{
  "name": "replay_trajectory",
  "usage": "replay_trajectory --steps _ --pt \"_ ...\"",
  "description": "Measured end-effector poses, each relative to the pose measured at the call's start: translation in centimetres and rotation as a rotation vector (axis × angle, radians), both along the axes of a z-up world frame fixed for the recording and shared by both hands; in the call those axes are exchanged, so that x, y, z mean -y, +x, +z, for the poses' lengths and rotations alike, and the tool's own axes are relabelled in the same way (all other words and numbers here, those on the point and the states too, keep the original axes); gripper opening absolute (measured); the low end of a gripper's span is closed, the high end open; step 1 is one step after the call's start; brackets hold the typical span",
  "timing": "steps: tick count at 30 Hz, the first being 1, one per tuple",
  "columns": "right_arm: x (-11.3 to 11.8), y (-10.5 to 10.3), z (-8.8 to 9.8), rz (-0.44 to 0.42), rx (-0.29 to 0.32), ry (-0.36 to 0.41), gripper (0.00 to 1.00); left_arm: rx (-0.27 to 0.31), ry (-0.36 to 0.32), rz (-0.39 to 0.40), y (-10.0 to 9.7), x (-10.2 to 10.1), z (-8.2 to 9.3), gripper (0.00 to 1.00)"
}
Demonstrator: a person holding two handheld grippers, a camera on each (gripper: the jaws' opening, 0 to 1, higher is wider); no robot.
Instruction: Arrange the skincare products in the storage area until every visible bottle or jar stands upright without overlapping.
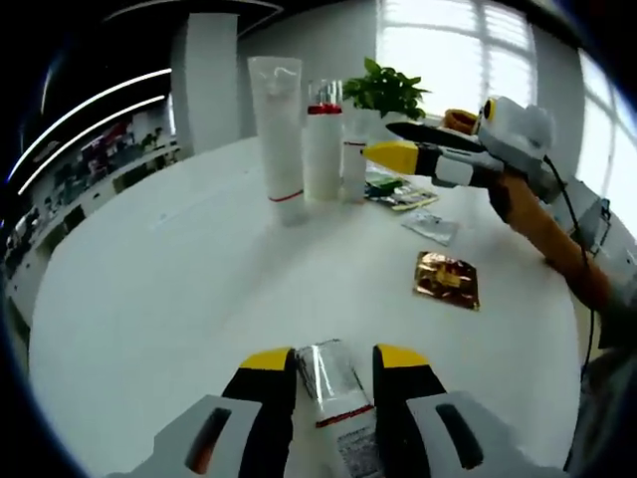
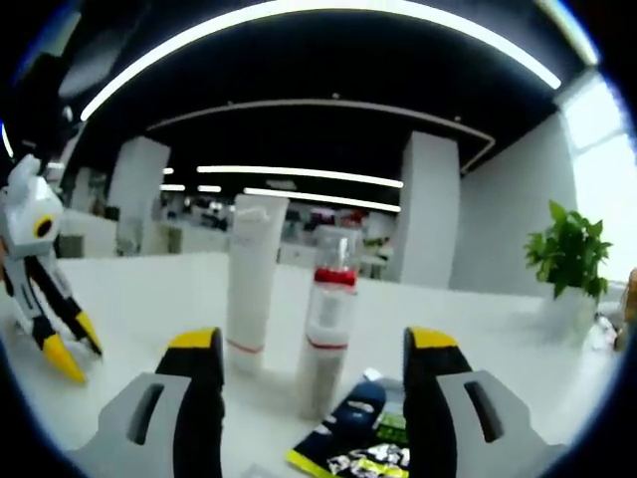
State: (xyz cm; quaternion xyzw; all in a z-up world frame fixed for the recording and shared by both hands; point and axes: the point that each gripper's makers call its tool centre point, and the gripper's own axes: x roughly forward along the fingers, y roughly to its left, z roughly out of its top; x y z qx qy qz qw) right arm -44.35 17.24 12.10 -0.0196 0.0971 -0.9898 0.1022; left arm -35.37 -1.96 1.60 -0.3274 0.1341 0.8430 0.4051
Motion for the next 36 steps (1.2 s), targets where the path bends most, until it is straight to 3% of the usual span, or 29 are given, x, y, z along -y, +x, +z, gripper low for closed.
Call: replay_trajectory --steps 7,11,15,18,20,23,26,27,32,36 --pt "0.1 0.2 0.4 0.005 -0.023 0.008 0.68 -0.021 -0.007 0.036 -0.3 0.5 0.5 0.22" --pt "0.4 0.4 0.9 0.012 -0.045 0.017 0.64 -0.033 0.08 0.068 -0.5 0.2 2.2 0.22" --pt "1.1 0.8 1.3 0.038 -0.065 0.011 0.64 -0.106 0.198 0.092 -1.1 0.0 4.7 0.22" --pt "3.5 1.8 2.3 0.163 -0.094 -0.079 0.68 -0.193 0.296 0.12 -2.4 0.3 7.0 0.22" --pt "4.6 2.4 2.7 0.224 -0.105 -0.098 0.68 -0.242 0.336 0.137 -2.9 0.6 8.1 0.22" --pt "8.2 4.8 3.2 0.419 -0.127 -0.133 0.63 -0.357 0.416 0.203 -4.4 1.5 10.1 0.22" --pt "11.2 6.8 2.5 0.587 -0.086 -0.17 0.62 -0.455 0.473 0.244 -5.2 2.0 11.3 0.22" --pt "12.4 7.4 1.4 0.637 -0.037 -0.132 0.63 -0.476 0.495 0.244 -5.3 2.0 11.6 0.22" --pt "15.1 8.2 -2.3 0.666 0.034 0.041 0.58 -0.524 0.589 0.228 -4.7 1.0 12.7 0.22" --pt "16.6 8.7 -4.4 0.703 0.144 0.031 0.62 -0.518 0.674 0.189 -3.7 -0.4 13.3 0.22"
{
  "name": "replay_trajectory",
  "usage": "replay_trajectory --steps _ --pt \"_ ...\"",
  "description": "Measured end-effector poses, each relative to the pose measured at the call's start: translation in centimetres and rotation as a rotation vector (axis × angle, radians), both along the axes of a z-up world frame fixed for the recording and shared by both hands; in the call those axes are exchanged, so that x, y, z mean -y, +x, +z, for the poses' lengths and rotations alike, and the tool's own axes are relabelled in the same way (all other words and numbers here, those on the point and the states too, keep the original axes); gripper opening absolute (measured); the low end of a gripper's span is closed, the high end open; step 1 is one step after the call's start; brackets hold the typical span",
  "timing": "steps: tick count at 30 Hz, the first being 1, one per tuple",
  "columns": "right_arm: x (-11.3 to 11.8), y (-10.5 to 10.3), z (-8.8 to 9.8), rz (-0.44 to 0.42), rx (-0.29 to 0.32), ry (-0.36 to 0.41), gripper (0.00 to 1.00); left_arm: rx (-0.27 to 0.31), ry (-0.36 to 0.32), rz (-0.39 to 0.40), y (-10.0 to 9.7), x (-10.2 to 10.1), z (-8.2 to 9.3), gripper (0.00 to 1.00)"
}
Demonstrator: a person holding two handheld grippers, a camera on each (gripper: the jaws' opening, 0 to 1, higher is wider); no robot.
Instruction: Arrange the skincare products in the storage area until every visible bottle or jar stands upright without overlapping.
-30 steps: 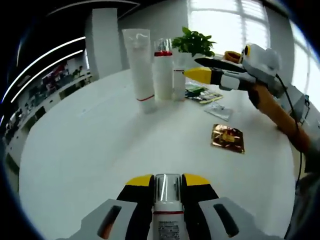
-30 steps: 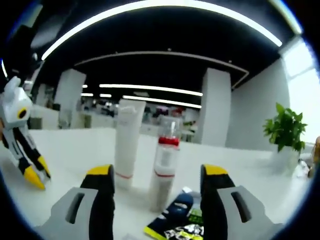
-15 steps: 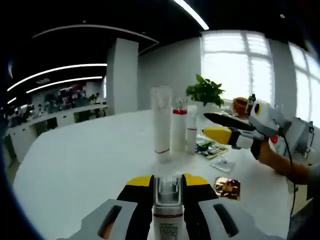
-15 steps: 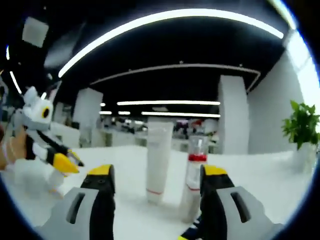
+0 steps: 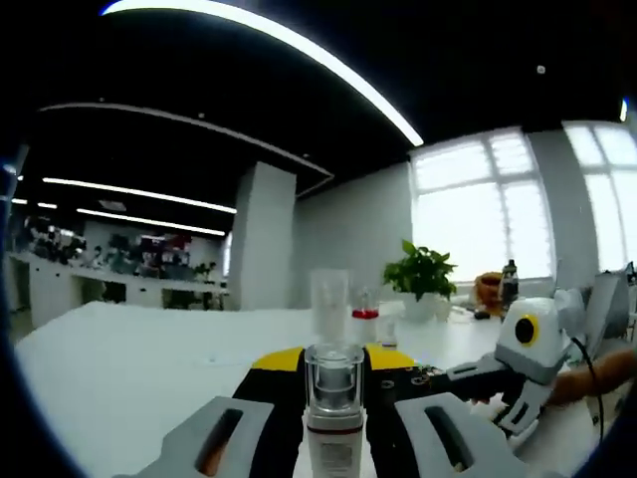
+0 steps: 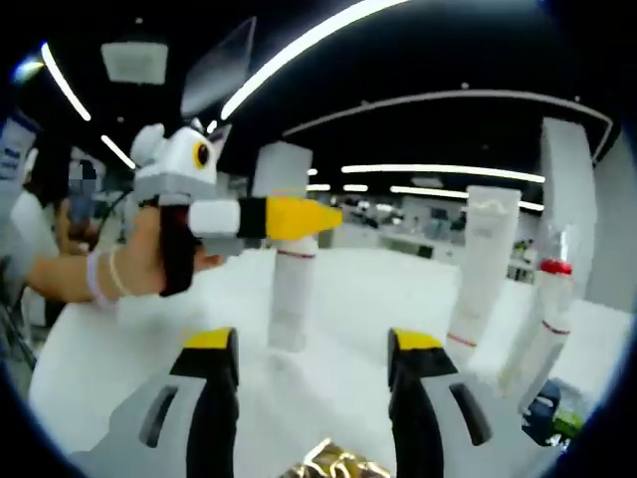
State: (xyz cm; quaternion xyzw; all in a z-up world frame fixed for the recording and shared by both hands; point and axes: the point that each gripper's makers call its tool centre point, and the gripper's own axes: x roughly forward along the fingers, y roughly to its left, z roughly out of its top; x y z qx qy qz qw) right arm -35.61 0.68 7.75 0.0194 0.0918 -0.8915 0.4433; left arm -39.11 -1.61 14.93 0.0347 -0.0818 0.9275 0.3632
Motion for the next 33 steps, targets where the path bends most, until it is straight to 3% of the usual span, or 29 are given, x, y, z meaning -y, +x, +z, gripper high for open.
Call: replay_trajectory --steps 6,13,17,22,24,33 --pt "0.1 0.7 0.3 0.006 0.016 -0.018 0.6 0.009 -0.028 -0.083 1.1 -2.4 -1.1 0.22" --pt "0.8 1.0 -0.9 0.018 0.04 0.023 0.57 -0.064 -0.153 -0.101 2.4 -4.5 -2.1 0.22" --pt "1.2 1.2 -1.8 0.014 0.048 0.068 0.51 -0.06 -0.154 -0.137 3.1 -5.2 -2.2 0.22" --pt "0.8 1.0 -2.5 -0.015 0.059 0.11 0.34 -0.053 -0.148 -0.149 3.4 -5.4 -2.2 0.22" --pt "0.6 0.8 -2.8 -0.027 0.066 0.124 0.22 -0.059 -0.153 -0.151 3.4 -5.4 -2.2 0.22" --pt "-0.3 -0.5 -3.1 -0.097 0.073 0.135 0.21 -0.096 -0.221 -0.155 3.5 -5.9 -2.8 0.26"
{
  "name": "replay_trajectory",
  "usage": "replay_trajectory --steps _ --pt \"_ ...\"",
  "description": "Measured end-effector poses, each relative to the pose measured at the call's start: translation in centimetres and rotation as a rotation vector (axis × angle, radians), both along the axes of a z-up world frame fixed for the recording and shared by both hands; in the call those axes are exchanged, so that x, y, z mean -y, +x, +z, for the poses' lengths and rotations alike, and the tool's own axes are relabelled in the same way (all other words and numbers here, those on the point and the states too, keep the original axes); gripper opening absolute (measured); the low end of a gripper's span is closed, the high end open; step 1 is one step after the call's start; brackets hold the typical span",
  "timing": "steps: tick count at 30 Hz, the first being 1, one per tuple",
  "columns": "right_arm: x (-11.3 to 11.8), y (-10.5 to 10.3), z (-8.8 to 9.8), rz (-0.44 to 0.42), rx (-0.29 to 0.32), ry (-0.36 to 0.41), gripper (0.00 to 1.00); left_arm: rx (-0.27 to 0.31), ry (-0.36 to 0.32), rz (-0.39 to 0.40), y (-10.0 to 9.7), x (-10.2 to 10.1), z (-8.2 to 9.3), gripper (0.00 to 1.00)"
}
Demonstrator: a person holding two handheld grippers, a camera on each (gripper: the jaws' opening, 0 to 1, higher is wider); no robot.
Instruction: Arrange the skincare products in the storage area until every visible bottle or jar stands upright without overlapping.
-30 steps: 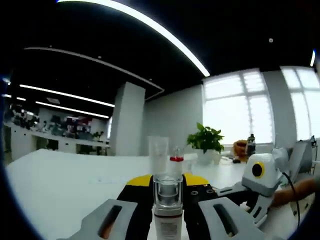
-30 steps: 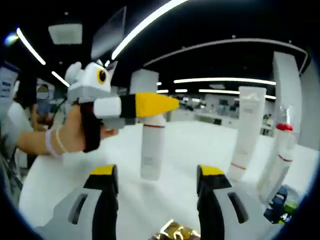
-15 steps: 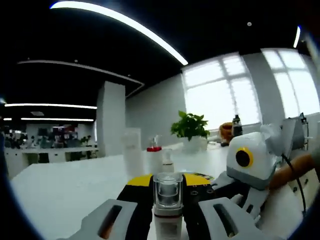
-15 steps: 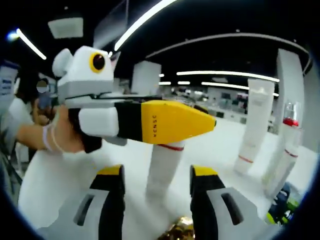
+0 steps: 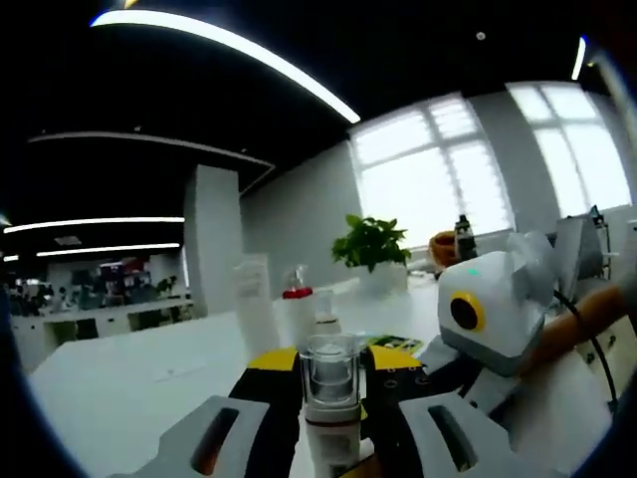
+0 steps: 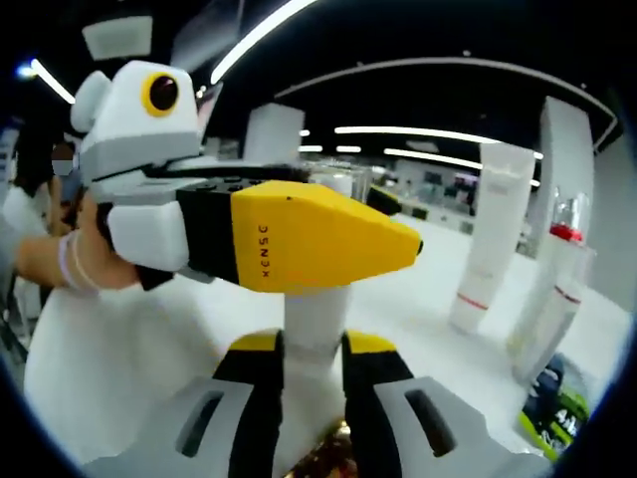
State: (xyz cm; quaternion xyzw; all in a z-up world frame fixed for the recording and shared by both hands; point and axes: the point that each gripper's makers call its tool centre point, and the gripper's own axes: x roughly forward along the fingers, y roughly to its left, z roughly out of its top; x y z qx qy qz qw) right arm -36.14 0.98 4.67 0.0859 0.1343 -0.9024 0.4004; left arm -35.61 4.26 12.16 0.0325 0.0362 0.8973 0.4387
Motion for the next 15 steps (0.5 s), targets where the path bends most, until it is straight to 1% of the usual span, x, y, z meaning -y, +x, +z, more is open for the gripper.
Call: replay_trajectory --steps 5,7,12,15 --pt "-0.9 -1.1 0.0 -0.052 0.009 -0.002 0.21 -0.01 0.006 0.018 -0.3 0.3 0.3 0.35" --pt "-1.4 -1.5 0.0 -0.075 0.02 -0.007 0.21 -0.009 0.013 0.027 -0.5 0.5 0.4 0.35" --pt "-2.4 -2.1 0.0 -0.129 0.023 -0.008 0.21 0.007 0.03 0.039 -0.8 0.9 0.3 0.35" --pt "-3.2 -2.8 0.0 -0.166 0.025 -0.011 0.21 0.007 0.025 0.04 -0.9 0.9 0.2 0.35"
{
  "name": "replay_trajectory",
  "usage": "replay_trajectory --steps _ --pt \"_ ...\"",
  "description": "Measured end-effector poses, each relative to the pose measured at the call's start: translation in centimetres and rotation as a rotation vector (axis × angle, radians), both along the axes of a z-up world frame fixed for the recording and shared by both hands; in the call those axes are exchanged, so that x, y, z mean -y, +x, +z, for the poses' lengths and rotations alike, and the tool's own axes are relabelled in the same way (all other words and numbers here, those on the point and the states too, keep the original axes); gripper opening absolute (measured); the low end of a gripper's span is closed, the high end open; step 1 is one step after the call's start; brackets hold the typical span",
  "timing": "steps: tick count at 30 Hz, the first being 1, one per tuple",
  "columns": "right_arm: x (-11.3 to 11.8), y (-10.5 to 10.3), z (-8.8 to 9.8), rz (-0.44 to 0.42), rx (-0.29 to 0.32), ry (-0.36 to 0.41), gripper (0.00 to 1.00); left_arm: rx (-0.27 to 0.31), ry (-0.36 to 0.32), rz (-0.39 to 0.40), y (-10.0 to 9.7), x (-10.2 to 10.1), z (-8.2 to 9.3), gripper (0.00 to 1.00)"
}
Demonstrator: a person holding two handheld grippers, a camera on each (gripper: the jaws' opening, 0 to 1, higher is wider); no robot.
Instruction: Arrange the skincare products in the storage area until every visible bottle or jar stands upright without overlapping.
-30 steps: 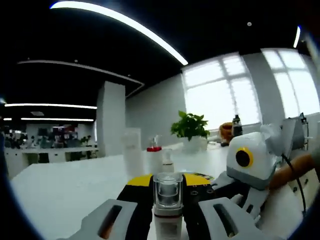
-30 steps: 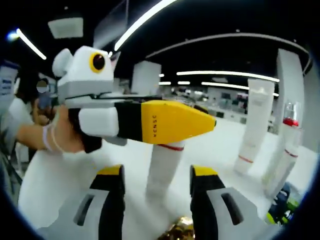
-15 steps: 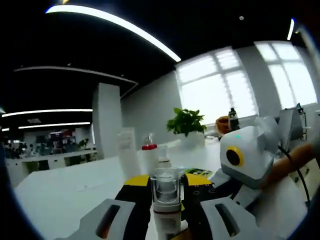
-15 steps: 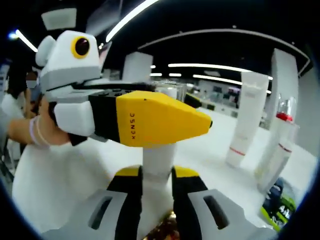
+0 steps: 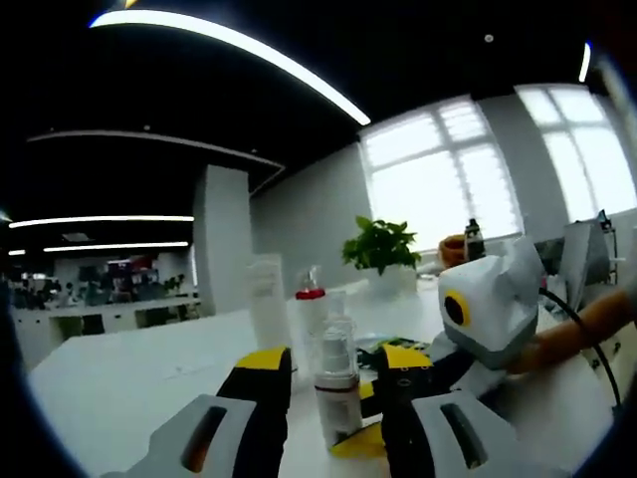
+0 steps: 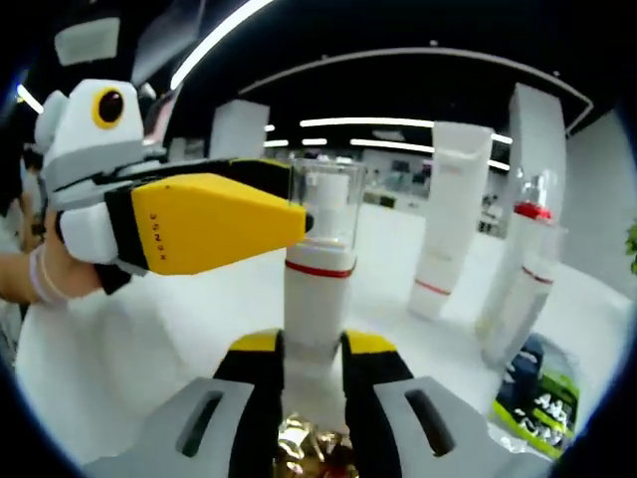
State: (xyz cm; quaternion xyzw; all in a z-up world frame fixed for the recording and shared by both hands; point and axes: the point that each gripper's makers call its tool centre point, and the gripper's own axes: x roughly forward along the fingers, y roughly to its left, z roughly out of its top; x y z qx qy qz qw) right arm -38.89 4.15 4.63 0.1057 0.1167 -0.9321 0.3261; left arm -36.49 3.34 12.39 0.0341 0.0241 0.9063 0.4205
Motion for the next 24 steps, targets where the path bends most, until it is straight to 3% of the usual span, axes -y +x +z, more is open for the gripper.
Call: replay_trajectory --steps 10,17,24 --pt "-2.5 -2.0 0.1 -0.114 -0.014 0.0 0.21 0.014 -0.001 -0.008 0.2 -0.2 -0.3 0.34" --pt "-3.5 -3.2 0.0 -0.143 -0.065 0.044 0.22 0.026 0.0 -0.009 0.2 -0.1 -0.5 0.33" --pt "-3.7 -2.7 -0.1 -0.142 -0.025 0.038 0.24 0.027 -0.004 -0.012 0.2 -0.2 -0.6 0.33"
